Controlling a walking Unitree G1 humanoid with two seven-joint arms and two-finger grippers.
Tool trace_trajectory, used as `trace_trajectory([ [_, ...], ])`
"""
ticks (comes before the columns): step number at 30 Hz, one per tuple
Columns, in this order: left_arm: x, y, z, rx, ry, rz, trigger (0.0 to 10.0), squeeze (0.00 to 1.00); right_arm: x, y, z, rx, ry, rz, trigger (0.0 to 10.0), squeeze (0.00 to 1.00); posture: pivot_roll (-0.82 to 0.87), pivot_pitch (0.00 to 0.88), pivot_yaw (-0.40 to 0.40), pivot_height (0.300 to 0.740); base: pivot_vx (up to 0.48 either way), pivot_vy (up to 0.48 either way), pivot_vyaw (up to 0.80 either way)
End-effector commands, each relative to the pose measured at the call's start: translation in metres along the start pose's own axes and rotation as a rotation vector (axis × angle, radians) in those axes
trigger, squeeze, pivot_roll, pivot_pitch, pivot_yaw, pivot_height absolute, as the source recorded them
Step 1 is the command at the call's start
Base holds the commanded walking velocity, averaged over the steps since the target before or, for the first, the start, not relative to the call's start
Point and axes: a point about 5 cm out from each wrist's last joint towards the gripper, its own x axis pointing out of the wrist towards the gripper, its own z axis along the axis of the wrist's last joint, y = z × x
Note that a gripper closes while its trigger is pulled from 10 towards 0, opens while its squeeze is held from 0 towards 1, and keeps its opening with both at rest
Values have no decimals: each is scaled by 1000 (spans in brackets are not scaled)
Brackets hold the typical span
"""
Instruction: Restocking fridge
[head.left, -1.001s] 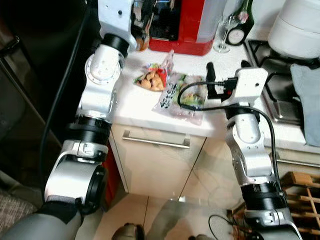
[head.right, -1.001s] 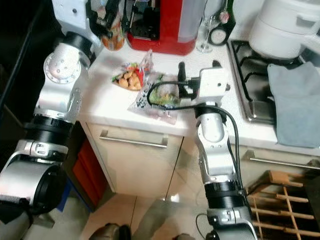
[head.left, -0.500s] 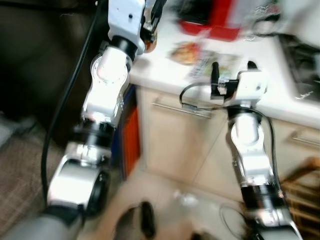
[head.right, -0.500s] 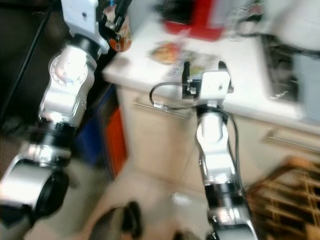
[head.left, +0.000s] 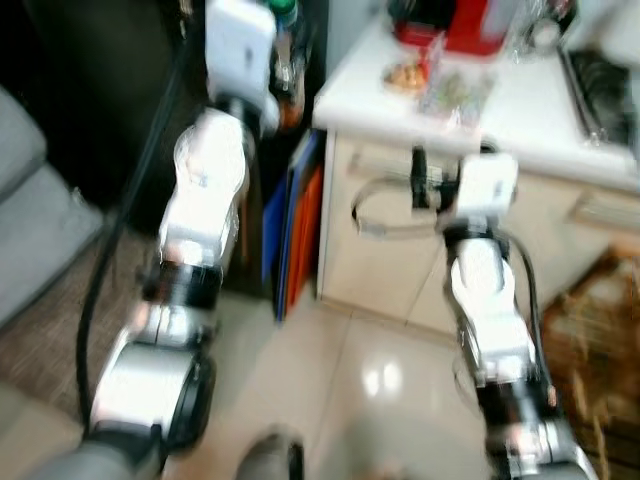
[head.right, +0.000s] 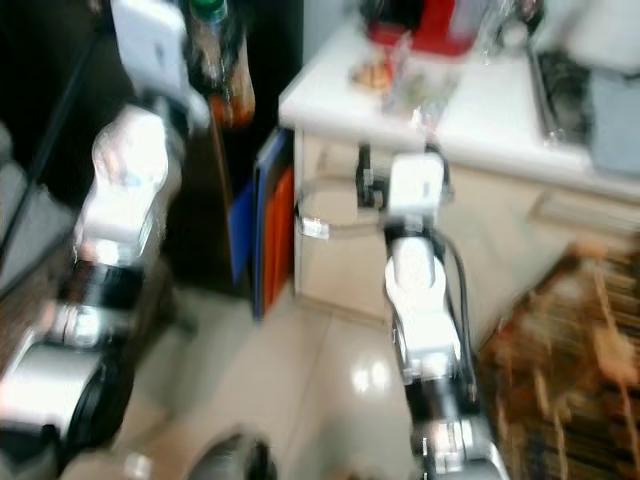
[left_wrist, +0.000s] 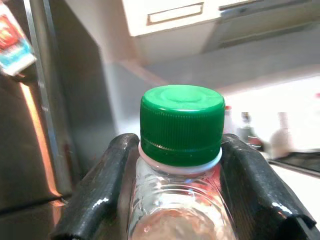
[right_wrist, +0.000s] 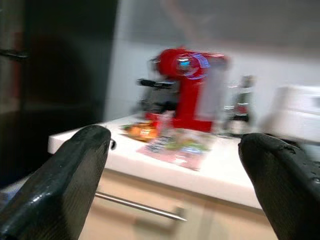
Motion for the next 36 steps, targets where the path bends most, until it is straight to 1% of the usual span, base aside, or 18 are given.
trace_trajectory([
  [1, -2, -1, 3, 3, -10, -11, 10000, 0, -3, 1, -4, 2, 16, 2, 10000, 0, -21, 0, 11, 740, -296, 0, 0],
  [3, -17, -5, -15, -6, 63, 4, 10000, 0, -7, -3, -11, -1, 49, -5, 10000, 0, -26, 0, 14, 740, -137, 0, 0],
  [4, -28, -8, -28, -87, 132, 32, 10000, 0, -10, -5, -17, -3, 73, -8, 10000, 0, -28, 0, 12, 740, 0, 0, 0],
  [5, -36, -10, -36, -148, 178, 51, 10000, 0, -12, -7, -20, -4, 89, -10, 10000, 0, -29, 0, 11, 740, 0, 0, 0],
  [6, -52, -13, -48, -308, 249, 103, 10000, 0, -16, -11, -28, 1, 128, -18, 10000, 0, -34, 0, 10, 740, 0, 0, 0],
  [7, -52, -13, -48, -308, 249, 103, 10000, 0, -16, -11, -28, 1, 128, -18, 10000, 0, -34, 0, 10, 740, 0, 0, 0],
  [8, -70, -19, -55, -324, 291, 91, 10000, 0, -21, -17, -37, 8, 179, -35, 10000, 0, -40, 0, 4, 740, 0, -472, 0],
  [9, -70, -19, -55, -324, 291, 91, 10000, 0, -21, -17, -37, 8, 179, -35, 10000, 0, -40, 0, 4, 740, 0, -472, 0],
  [10, -76, -22, -58, -319, 302, 80, 10000, 0, -23, -19, -41, 9, 197, -42, 10000, 0, -40, 0, 2, 740, 0, -472, 0],
  [11, -76, -22, -58, -319, 302, 80, 10000, 0, -23, -19, -41, 9, 197, -42, 10000, 0, -40, 0, 2, 740, 0, -472, 0],
  [13, -85, -31, -61, -357, 325, 60, 10000, 0, -27, -22, -45, -11, 214, -39, 10000, 0, -41, 0, -2, 740, 0, -458, 0],
  [14, -87, -35, -61, -355, 322, 40, 10000, 0, -28, -22, -46, -18, 221, -33, 10000, 0, -45, 0, -4, 740, 0, -442, 0],
  [16, -88, -42, -59, -324, 312, -3, 10000, 0, -29, -20, -48, -31, 226, -16, 10000, 0, -48, 0, -5, 740, 0, -433, 0],
  [19, -90, -43, -58, -326, 320, -14, 10000, 0, -30, -20, -49, -37, 228, -13, 10000, 0, -54, 0, -2, 740, 0, -423, 0],
  [22, -93, -47, -58, -307, 329, -63, 10000, 0, -32, -24, -53, -38, 252, -21, 10000, 0, -56, 0, 0, 740, 0, -416, 0],
  [25, -97, -51, -57, -299, 332, -100, 10000, 0, -36, -25, -57, -32, 264, -19, 10000, 0, -57, 0, 1, 740, 0, -416, -708],
  [31, -102, -56, -57, -323, 332, -127, 10000, 0, -45, -27, -61, -33, 276, -14, 10000, 0, -56, 0, 0, 740, 82, -414, -782],
  [36, -103, -55, -60, -336, 350, -135, 10000, 0, -48, -25, -63, -7, 288, 3, 10000, 0, -55, 0, 0, 740, 0, 0, -781],
])
